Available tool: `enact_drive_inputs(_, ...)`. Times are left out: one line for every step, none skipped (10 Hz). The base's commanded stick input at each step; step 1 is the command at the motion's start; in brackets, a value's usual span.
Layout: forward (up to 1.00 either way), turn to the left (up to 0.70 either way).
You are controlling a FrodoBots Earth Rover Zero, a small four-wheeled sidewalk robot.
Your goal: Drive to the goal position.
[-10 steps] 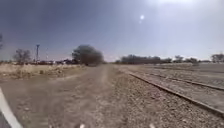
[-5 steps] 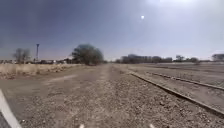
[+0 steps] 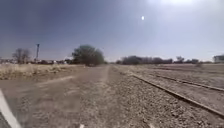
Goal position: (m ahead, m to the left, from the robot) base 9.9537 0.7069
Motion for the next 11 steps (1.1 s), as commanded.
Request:
enact_drive_inputs(0.70, 0.00)
enact_drive_inputs(0.70, 0.00)
enact_drive_inputs(0.70, 0.00)
enact_drive_inputs(0.70, 0.00)
enact_drive_inputs(0.70, 0.00)
enact_drive_inputs(0.70, 0.00)
enact_drive_inputs(0.70, 0.00)
enact_drive_inputs(0.70, 0.00)
enact_drive_inputs(0.70, 0.00)
enact_drive_inputs(0.70, 0.00)
enact_drive_inputs(0.70, 0.00)
